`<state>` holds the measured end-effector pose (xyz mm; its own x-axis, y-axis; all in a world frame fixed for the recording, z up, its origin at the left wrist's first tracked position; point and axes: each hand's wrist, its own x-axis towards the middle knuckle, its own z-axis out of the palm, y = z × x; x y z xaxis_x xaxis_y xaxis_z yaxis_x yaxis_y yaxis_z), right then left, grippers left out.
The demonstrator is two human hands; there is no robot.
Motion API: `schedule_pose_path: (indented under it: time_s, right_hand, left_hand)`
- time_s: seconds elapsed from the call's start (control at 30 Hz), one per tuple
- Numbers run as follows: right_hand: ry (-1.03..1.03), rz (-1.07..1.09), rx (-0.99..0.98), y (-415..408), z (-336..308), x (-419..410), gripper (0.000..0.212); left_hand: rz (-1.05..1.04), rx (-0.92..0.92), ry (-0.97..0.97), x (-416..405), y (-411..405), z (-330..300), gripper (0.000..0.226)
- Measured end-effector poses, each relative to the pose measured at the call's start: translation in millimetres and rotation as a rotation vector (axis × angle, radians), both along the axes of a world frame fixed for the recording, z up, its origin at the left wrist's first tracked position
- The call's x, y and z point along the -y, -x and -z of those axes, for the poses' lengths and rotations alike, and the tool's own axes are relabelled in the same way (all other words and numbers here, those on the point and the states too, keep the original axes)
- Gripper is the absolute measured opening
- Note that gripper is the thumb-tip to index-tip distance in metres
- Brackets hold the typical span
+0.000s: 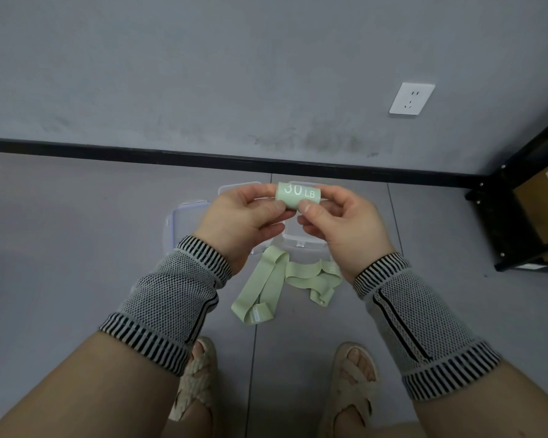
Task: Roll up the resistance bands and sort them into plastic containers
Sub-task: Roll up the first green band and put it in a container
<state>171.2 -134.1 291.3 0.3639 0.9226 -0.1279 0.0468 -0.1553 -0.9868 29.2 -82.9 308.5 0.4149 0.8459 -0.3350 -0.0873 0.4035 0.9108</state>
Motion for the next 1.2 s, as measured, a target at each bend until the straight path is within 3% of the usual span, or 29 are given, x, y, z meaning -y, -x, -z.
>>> schedule_pose_path:
  time_s: [0.13,0.37,0.57,0.87,1.07,1.2]
  right_hand:
    - [-0.045,0.002,-0.014,-4,-1,0,0.027]
    - [-0.069,-0.014,-0.129,-3,1,1,0.032]
    - [-0.092,0.13,-0.13,1,3,0,0.019]
    - [-0.127,0.187,-0.233,11,-1,8,0.019]
    - [-0.054,0.165,-0.208,2,-13,2,0.021]
    - [0.043,0.158,-0.168,-19,6,-10,0.029]
  left_hand:
    - [-0.014,-0.012,-0.007,0,-2,2,0.028]
    - [-0.086,-0.031,-0.079,0,-4,3,0.021]
    - [-0.122,-0.031,-0.119,0,-7,8,0.019]
    - [-0.182,-0.003,-0.146,10,-9,1,0.023]
    - [-0.229,0.001,-0.084,8,-15,5,0.023]
    - [-0.146,-0.132,-0.087,-7,-30,23,0.027]
